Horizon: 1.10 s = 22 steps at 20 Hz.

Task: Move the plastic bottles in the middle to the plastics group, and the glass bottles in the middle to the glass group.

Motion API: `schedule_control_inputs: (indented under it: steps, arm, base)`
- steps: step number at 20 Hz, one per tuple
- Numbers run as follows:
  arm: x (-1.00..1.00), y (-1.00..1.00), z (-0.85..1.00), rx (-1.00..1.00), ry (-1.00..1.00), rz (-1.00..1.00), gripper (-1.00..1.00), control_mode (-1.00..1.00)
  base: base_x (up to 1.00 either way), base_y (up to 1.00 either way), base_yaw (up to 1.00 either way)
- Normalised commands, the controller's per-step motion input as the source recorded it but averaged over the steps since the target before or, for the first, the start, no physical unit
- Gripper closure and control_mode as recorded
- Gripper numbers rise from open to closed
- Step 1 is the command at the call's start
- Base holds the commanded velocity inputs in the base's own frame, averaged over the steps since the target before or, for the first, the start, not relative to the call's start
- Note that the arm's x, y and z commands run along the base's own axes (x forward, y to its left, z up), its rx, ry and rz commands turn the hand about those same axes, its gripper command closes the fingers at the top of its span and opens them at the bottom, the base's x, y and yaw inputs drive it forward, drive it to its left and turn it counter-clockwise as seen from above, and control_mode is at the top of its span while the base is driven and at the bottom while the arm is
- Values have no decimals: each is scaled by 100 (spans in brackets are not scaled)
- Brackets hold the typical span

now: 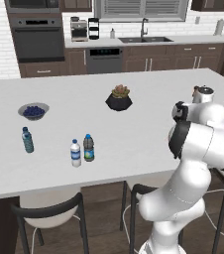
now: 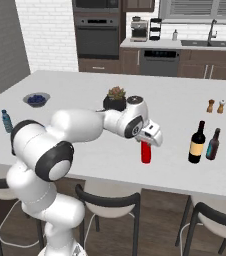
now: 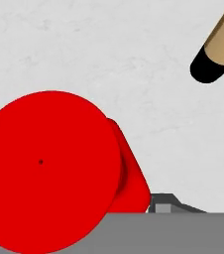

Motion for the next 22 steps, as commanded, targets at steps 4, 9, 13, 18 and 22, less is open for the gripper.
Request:
schedule_control_inputs:
  steps: [4, 9, 13, 18, 22]
  arm:
    - [-25, -82, 0, 2, 0, -24, 100, -100]
    - [-23, -81, 0, 0, 0, -23, 100, -100]
    - [-26, -71, 0, 3, 0, -15, 100, -100]
    - [-29, -55, 0, 5, -1, -5, 100, -100]
    - [-9, -37, 0, 2, -5, 0, 100, -100]
  base:
    - [0, 0, 0]
    - [0, 0, 0]
    - [0, 0, 0]
    - [0, 0, 0]
    - [0, 0, 0]
